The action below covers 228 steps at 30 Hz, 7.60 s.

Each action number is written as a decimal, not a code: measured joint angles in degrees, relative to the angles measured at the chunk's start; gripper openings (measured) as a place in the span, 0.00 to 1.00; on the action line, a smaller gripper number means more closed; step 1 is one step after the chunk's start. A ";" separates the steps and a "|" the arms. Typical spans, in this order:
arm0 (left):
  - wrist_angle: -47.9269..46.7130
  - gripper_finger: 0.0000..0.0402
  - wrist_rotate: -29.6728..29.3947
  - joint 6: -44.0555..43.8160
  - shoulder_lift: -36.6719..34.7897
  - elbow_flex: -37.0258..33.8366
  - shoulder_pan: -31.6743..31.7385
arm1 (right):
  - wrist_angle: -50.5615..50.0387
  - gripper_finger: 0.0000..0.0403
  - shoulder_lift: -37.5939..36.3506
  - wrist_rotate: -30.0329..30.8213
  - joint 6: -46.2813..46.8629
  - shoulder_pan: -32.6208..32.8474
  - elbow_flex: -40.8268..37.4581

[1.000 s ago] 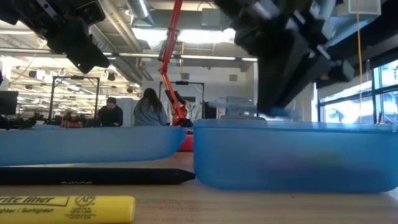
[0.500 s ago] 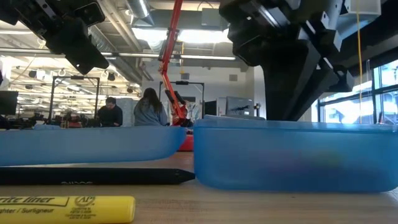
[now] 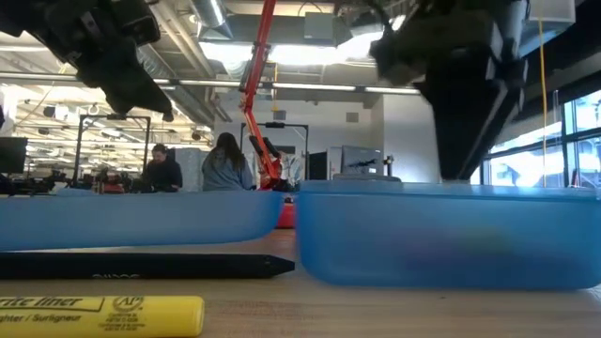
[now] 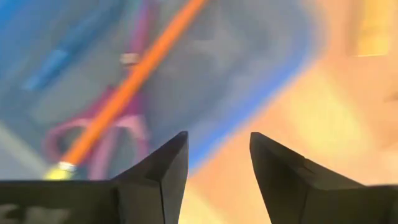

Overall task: Pick & place school supplies into a supply box
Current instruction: Put the black pen into the blue supply box

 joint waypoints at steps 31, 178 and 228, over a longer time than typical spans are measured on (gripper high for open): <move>0.40 0.43 -1.99 -10.22 0.81 0.00 5.22 | 50.74 0.38 -39.57 24.05 -25.81 -7.13 -46.87; -4.05 0.14 2.25 -49.22 73.61 57.44 -8.36 | 42.85 0.38 -39.48 13.98 -59.77 -11.65 -48.52; -62.97 0.36 10.78 -104.36 61.22 50.80 -23.89 | 40.26 0.38 -39.48 10.82 -59.51 -11.64 -48.52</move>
